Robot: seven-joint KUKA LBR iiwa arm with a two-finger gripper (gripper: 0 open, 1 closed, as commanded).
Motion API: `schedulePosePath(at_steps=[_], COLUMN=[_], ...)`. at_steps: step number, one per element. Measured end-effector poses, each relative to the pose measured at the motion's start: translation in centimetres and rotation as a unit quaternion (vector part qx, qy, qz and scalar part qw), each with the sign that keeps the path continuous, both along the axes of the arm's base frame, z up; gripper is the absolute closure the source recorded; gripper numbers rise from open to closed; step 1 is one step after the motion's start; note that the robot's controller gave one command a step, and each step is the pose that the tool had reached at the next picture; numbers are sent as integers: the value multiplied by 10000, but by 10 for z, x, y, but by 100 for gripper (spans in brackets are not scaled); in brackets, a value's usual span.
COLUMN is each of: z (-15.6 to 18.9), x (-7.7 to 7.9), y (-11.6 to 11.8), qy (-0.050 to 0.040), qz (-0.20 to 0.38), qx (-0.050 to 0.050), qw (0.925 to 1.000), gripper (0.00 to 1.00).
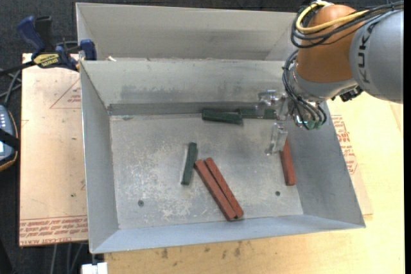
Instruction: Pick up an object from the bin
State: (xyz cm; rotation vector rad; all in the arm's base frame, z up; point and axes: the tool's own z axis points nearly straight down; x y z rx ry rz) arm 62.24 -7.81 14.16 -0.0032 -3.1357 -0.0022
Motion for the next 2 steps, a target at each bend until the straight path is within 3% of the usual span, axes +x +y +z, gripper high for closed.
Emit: schedulePosePath(at_steps=[1,2], z=[5,-26], x=[2,13], y=[0,37], qy=[-40,-63], qz=[7,-392], qx=[-5,-10], qw=[10000,9992], gripper=[0,0])
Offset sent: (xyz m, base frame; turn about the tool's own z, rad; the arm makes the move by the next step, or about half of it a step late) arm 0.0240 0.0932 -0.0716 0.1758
